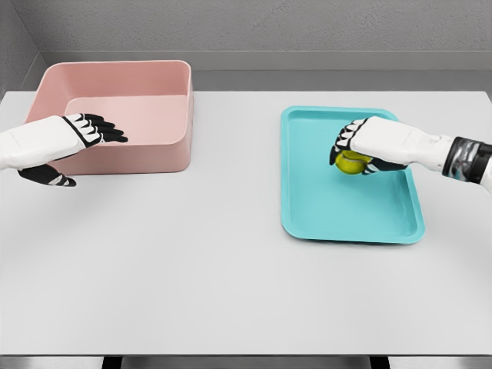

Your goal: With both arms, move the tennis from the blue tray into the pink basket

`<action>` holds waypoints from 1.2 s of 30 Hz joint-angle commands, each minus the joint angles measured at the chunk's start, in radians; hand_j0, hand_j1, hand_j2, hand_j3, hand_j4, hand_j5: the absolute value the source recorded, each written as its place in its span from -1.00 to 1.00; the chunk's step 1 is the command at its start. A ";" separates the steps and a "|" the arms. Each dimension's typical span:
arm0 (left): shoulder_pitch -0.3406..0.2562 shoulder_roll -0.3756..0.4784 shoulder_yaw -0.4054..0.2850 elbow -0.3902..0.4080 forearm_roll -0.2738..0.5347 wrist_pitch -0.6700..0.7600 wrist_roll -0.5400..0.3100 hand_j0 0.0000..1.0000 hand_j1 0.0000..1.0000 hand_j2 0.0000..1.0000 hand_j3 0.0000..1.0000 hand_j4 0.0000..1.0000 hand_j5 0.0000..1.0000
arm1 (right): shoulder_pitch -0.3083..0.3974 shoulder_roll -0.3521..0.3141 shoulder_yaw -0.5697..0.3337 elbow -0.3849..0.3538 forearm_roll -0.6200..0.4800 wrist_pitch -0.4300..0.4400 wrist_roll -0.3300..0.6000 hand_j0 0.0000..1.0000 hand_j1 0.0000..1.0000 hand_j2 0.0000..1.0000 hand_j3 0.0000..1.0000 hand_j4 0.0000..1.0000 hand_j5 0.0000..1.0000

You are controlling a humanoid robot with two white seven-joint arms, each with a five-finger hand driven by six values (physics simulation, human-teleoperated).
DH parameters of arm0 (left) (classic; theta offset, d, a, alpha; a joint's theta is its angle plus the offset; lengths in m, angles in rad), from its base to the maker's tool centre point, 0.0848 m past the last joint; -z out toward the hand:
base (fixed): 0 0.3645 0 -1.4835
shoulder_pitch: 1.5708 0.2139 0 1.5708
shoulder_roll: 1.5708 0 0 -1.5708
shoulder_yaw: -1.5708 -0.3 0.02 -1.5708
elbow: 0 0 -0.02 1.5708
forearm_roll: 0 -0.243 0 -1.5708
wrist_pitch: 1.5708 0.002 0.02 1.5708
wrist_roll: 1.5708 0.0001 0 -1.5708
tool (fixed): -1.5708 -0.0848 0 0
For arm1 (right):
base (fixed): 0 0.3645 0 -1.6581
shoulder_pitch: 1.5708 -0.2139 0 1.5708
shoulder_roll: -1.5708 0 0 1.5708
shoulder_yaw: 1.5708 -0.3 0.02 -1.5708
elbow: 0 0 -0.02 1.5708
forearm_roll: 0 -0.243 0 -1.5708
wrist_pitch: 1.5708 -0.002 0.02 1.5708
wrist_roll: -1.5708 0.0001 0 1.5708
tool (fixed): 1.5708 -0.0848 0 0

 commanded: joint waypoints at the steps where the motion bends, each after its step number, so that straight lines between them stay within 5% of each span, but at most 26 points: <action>1: -0.002 0.001 0.001 0.000 0.006 0.001 0.000 1.00 1.00 1.00 1.00 1.00 1.00 | 0.002 -0.002 -0.001 -0.028 0.004 0.002 -0.002 0.05 0.05 0.05 0.05 0.05 0.05; 21: -0.003 0.001 0.001 -0.006 0.006 0.001 0.000 1.00 1.00 1.00 1.00 1.00 1.00 | 0.025 0.016 0.004 -0.258 0.095 0.002 -0.002 0.02 0.02 0.02 0.02 0.02 0.02; 36: -0.006 0.003 0.003 -0.017 0.008 0.001 0.000 1.00 1.00 1.00 1.00 1.00 1.00 | 0.018 0.133 0.008 -0.266 0.150 0.002 0.023 -0.01 -0.01 -0.01 -0.01 -0.01 -0.01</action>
